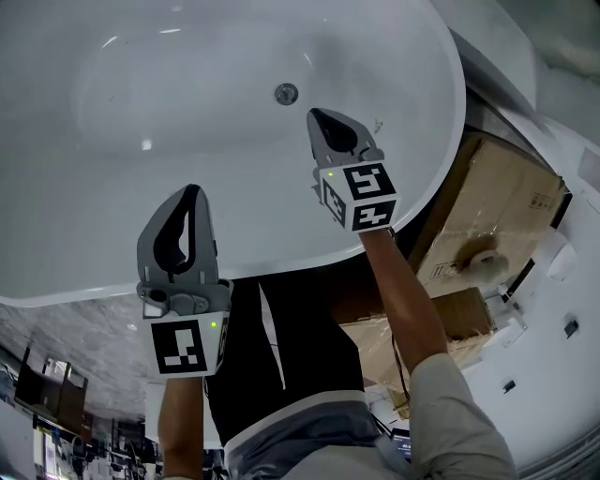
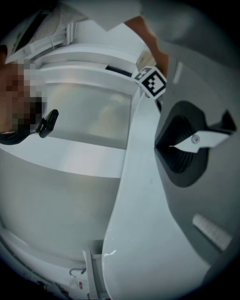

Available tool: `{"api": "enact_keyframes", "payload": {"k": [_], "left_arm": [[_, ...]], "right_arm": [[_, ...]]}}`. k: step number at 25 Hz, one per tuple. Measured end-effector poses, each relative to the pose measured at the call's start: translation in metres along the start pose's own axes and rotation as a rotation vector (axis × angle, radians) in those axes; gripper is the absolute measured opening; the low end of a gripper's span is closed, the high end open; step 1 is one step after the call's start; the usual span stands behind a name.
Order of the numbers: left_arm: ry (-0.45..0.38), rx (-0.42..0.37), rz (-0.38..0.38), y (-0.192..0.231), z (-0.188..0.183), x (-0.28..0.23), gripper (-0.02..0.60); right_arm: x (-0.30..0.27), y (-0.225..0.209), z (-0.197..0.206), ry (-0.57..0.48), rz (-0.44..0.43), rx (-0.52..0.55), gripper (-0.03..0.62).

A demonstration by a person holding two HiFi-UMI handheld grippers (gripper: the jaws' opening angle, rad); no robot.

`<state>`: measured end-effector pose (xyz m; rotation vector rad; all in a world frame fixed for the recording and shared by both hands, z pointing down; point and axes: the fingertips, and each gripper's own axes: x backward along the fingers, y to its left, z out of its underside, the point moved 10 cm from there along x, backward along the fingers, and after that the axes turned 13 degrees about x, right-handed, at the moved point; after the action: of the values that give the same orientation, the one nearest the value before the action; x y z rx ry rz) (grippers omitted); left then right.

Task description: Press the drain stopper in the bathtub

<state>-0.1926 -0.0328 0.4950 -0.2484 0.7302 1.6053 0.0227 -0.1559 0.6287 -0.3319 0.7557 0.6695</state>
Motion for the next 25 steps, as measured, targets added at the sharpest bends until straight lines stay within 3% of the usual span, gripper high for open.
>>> {"api": "enact_keyframes", "payload": {"k": [5,16,25], "left_arm": [[0.026,0.003,0.005,0.008,0.012,-0.018,0.000],[0.010,-0.029,-0.008,0.025,0.033,-0.042,0.000],[0.029,-0.020,0.019,0.032,0.053,-0.061,0.000]], "right_arm": [[-0.042,0.003,0.017,0.040,0.007,-0.024,0.000],[-0.119,0.004,0.075,0.190,-0.045,0.067,0.000],[-0.163,-0.004,0.120,0.280,-0.030,0.057,0.000]]}}
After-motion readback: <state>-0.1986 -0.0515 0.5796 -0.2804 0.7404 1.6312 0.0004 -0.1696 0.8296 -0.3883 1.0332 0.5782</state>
